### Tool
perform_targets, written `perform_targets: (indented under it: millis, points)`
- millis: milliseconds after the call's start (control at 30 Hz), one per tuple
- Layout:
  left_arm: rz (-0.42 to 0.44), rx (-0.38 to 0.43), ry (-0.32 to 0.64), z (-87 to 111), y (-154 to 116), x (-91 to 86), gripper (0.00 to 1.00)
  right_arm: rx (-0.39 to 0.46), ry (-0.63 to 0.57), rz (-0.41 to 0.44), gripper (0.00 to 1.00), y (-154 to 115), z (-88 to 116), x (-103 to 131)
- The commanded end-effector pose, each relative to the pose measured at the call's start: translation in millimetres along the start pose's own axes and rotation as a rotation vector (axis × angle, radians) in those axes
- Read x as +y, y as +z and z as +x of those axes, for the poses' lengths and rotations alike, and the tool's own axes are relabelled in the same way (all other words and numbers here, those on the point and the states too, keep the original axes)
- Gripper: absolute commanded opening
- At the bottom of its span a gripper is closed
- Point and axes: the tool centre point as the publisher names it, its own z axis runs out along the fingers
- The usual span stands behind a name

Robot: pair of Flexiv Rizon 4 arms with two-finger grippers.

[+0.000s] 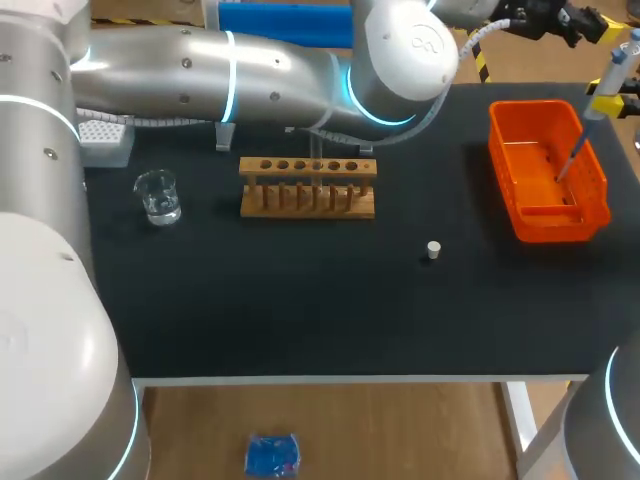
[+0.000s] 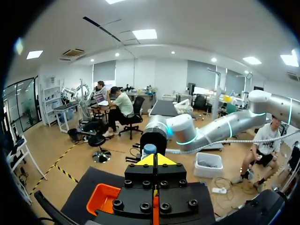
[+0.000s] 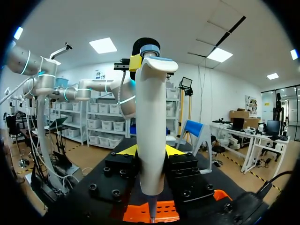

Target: Invert the test tube, pick up the pipette, mount the tip to pipette, aspirate from beaker and dispense into the tube, eject the tip, return the pipette, and cap with the stopper.

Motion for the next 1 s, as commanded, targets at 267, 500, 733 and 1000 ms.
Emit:
perform_targets:
  millis: [267,500,733,1000]
  points:
    - [0.021,-0.006,-0.011,-3.5,8.0,9.6,0.0,0.005,0.0,0.001,0.0,-1.5,-1.0,0.2]
    - [0.011,-0.037,0.037,-10.0,7.1,10.0,0.0,0.005,0.0,0.001,0.0,-1.5,-1.0,0.2]
    - [0.015,-0.055,0.063,-14.5,9.8,8.9,0.0,0.005,0.0,0.001,0.0,-1.5,-1.0,0.2]
    - [0.038,-0.058,0.071,-24.5,14.0,4.5,0.0,0.005,0.0,0.001,0.0,-1.5,-1.0,0.2]
